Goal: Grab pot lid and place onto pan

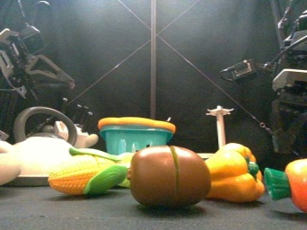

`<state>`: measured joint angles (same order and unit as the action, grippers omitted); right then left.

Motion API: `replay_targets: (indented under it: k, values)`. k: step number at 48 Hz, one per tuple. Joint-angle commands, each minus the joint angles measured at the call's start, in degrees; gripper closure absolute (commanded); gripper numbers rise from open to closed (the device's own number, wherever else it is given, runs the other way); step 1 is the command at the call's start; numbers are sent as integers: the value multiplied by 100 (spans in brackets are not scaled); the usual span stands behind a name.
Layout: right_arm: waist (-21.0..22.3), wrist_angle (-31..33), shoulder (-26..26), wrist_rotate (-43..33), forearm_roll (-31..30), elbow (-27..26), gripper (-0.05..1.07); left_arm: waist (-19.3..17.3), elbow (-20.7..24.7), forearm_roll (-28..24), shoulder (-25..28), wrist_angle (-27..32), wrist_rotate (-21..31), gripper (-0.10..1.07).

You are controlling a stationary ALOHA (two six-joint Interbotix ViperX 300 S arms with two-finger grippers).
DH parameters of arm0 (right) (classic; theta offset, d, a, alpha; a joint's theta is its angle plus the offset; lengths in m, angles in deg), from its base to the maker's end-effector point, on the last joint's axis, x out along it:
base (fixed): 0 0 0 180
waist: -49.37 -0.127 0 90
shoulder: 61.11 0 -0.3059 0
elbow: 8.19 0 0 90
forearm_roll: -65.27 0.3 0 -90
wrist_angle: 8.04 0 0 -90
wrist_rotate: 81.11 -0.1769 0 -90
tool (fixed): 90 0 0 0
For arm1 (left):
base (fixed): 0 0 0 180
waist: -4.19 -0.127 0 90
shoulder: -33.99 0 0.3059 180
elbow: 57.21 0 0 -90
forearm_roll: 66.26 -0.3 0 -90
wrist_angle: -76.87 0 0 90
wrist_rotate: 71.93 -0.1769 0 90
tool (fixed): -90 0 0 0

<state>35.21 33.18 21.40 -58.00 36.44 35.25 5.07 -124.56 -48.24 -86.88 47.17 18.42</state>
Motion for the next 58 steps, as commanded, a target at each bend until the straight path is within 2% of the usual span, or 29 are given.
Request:
replay_targets:
  k: [1, 23, 39, 46, 58]
  values:
    - [-44, 9, -114, -9, 176, 70, 9, 0, 79, -9, 0, -26, -9, 39]
    - [0, 0, -70, -18, 246, 308, 15, 9, 79, 0, 0, -26, -9, 39]
    - [264, -642, 53, -18, 229, 554, 22, 9, 79, 0, 9, -26, -9, 39]
    - [439, -773, 62, -18, 229, 686, 23, 0, 88, 0, 9, -26, -9, 39]
    - [457, -844, 53, -9, 202, 668, 30, 9, 114, -9, 0, -35, -18, 39]
